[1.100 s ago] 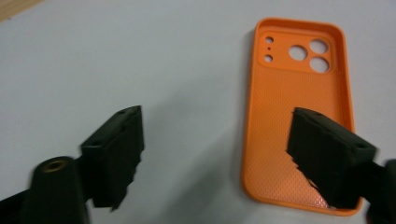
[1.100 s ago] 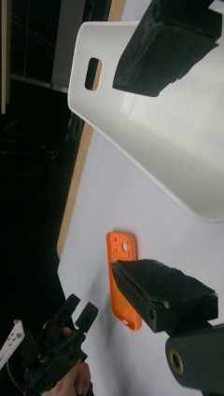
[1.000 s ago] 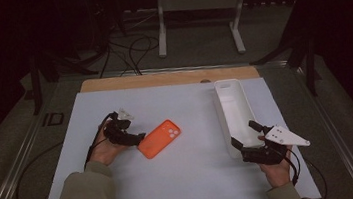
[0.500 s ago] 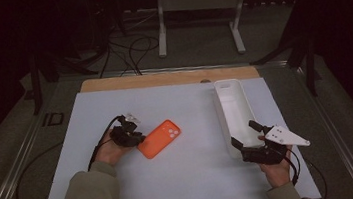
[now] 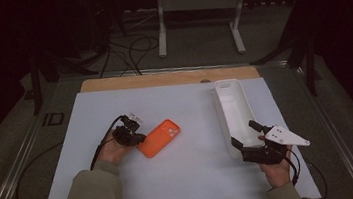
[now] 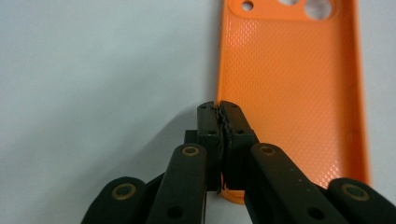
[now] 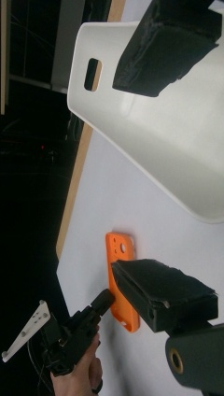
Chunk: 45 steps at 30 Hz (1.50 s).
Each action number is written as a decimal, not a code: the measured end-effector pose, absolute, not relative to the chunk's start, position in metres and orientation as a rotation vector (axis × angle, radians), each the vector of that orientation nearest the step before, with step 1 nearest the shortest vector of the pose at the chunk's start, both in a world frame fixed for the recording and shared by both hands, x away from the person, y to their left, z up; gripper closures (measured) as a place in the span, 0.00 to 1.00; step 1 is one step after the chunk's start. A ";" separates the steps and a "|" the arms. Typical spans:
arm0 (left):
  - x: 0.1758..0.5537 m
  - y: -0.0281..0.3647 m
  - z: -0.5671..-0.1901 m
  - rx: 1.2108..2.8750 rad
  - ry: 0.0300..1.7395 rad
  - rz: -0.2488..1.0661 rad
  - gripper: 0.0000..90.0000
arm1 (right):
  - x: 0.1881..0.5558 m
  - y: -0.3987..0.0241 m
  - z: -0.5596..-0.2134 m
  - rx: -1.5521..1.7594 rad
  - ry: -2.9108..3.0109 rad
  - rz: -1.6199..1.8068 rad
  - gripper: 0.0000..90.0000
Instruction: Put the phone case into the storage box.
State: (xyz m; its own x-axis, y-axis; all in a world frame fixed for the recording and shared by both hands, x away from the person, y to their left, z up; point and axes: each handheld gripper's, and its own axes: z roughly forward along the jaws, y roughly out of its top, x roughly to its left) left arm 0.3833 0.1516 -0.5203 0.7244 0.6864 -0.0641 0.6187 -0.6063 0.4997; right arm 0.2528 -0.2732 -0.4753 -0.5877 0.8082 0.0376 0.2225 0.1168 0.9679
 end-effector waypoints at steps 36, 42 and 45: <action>0.371 0.156 -0.482 2.264 1.006 0.352 1.00 | 0.255 -0.272 -0.476 1.017 1.906 1.490 0.12; 0.367 0.155 -0.475 2.236 0.991 0.378 1.00 | 0.255 -0.271 -0.476 1.014 1.911 1.491 0.12; 0.364 0.154 -0.473 2.224 0.986 0.388 1.00 | 0.256 -0.271 -0.476 1.014 1.912 1.493 0.12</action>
State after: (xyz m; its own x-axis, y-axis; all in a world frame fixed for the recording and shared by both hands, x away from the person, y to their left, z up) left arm 0.3639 0.1543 -0.4731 0.6712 0.7413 0.0021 0.5437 -0.4942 0.6783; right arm 0.2559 -0.2713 -0.4761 -0.5933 0.8032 0.0536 0.2465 0.1180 0.9619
